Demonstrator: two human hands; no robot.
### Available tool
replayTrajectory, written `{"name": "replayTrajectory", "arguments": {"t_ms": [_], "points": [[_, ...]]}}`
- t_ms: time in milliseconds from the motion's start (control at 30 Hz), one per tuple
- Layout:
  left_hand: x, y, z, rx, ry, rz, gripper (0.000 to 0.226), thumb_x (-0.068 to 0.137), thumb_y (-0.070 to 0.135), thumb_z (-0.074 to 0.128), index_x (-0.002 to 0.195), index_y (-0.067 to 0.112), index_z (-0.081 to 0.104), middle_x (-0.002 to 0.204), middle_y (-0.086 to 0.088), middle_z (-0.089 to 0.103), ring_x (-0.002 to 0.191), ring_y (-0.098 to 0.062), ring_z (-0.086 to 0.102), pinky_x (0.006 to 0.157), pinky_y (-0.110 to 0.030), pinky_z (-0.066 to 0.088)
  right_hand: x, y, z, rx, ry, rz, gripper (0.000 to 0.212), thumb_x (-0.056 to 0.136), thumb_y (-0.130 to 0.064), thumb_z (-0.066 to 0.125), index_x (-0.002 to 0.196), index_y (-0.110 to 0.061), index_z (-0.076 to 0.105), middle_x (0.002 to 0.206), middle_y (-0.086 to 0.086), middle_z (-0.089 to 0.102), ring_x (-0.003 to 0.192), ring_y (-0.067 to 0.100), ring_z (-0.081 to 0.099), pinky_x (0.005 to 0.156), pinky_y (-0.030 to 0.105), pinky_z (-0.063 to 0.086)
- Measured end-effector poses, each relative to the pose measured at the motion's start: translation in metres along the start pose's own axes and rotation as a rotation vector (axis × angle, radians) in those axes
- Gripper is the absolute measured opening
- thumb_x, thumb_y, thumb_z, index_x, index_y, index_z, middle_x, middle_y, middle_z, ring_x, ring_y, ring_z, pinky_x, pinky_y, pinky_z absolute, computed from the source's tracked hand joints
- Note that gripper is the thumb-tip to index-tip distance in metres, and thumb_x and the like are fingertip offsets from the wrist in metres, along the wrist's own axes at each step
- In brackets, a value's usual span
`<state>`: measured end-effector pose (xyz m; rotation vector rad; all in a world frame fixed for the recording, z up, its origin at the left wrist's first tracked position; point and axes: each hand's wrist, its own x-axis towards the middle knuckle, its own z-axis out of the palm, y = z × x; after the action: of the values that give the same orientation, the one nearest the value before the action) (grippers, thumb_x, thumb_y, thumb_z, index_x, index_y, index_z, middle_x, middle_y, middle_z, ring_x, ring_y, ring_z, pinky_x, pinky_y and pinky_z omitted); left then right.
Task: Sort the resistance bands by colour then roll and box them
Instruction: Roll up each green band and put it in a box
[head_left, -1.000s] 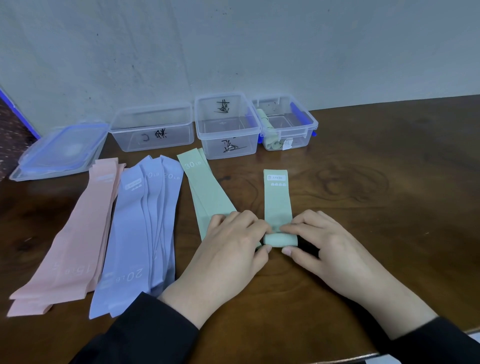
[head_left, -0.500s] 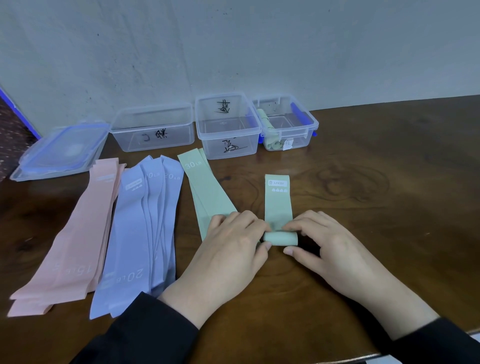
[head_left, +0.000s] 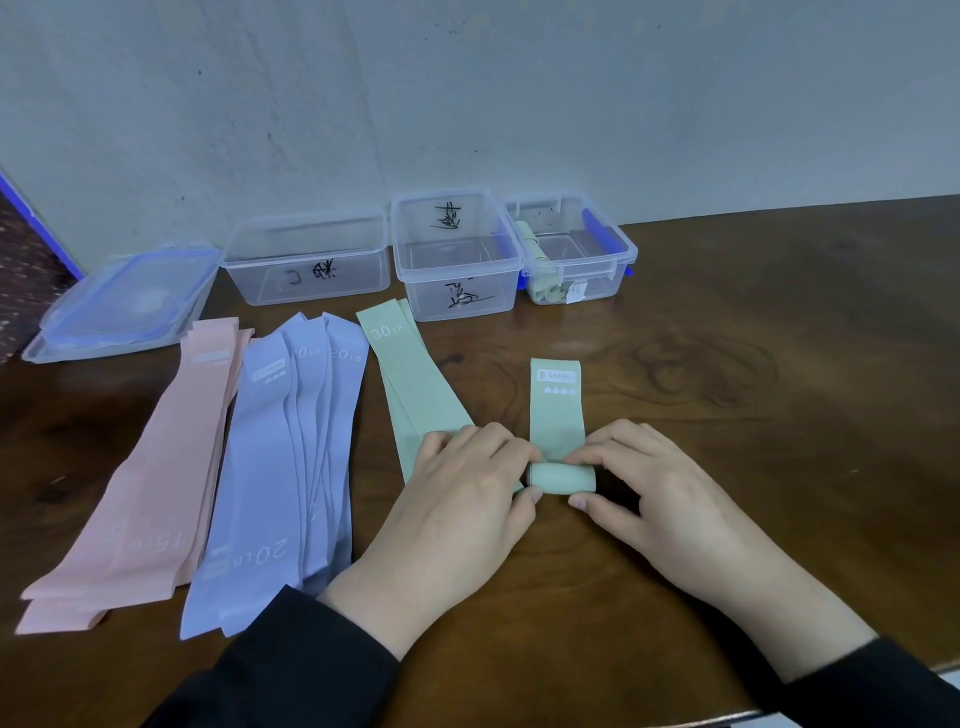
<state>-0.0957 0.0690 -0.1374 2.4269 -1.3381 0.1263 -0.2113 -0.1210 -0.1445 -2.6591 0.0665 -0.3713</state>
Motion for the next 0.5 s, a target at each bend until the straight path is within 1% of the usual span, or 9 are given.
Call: {"name": "replayTrajectory", "arguments": {"t_ms": [100, 167, 267, 333, 433, 500], "points": [[0.0000, -0.0002, -0.0005, 0.004, -0.005, -0.001, 0.032, 0.100, 0.045, 0.049, 0.128, 0.033, 0.057, 0.119, 0.016, 0.056, 0.111, -0.005, 0.049, 0.101, -0.028, 0.031, 0.0004, -0.0008, 0.0000, 0.002, 0.007, -0.005, 0.038, 0.096, -0.050, 0.052, 0.123, -0.029, 0.069, 0.114, -0.024, 0.054, 0.107, 0.007, 0.053, 0.091, 0.027, 0.050], [-0.0003, -0.0004, -0.0009, 0.005, -0.008, 0.004, 0.030, 0.099, 0.045, 0.050, 0.126, 0.034, 0.057, 0.118, 0.016, 0.055, 0.110, -0.005, 0.048, 0.101, -0.028, 0.031, 0.0006, -0.0013, 0.0009, 0.007, 0.000, -0.010, 0.039, 0.098, -0.049, 0.050, 0.124, -0.028, 0.069, 0.113, -0.024, 0.054, 0.106, 0.008, 0.053, 0.091, 0.028, 0.049], [-0.0004, -0.0007, -0.0011, 0.001, -0.002, 0.001, 0.027, 0.100, 0.043, 0.049, 0.123, 0.034, 0.059, 0.116, 0.017, 0.055, 0.108, -0.004, 0.048, 0.100, -0.028, 0.031, 0.0000, -0.0006, 0.0019, 0.017, -0.001, -0.012, 0.039, 0.100, -0.046, 0.049, 0.129, -0.027, 0.066, 0.116, -0.023, 0.053, 0.107, 0.009, 0.053, 0.092, 0.029, 0.048], [-0.0002, -0.0008, -0.0010, 0.000, 0.000, 0.001, 0.028, 0.101, 0.044, 0.046, 0.124, 0.034, 0.059, 0.115, 0.017, 0.055, 0.107, -0.003, 0.047, 0.099, -0.027, 0.031, -0.0005, -0.0006, 0.0006, 0.020, -0.001, 0.004, 0.041, 0.097, -0.049, 0.053, 0.133, -0.030, 0.061, 0.118, -0.026, 0.052, 0.110, 0.007, 0.052, 0.093, 0.028, 0.049], [-0.0002, -0.0006, -0.0001, 0.002, -0.002, 0.000, 0.031, 0.102, 0.045, 0.043, 0.126, 0.035, 0.059, 0.117, 0.018, 0.054, 0.109, -0.003, 0.046, 0.101, -0.027, 0.030, -0.0003, -0.0010, -0.0004, 0.008, -0.014, 0.000, 0.032, 0.093, -0.050, 0.058, 0.122, -0.035, 0.063, 0.116, -0.027, 0.052, 0.111, 0.006, 0.051, 0.093, 0.026, 0.048], [-0.0003, -0.0001, -0.0004, -0.003, 0.000, -0.008, 0.033, 0.102, 0.047, 0.043, 0.129, 0.034, 0.058, 0.119, 0.018, 0.054, 0.111, -0.004, 0.047, 0.101, -0.027, 0.030, 0.0002, -0.0007, -0.0006, 0.000, -0.011, 0.001, 0.031, 0.095, -0.050, 0.054, 0.120, -0.033, 0.065, 0.116, -0.027, 0.051, 0.111, 0.006, 0.051, 0.093, 0.025, 0.047]]}}
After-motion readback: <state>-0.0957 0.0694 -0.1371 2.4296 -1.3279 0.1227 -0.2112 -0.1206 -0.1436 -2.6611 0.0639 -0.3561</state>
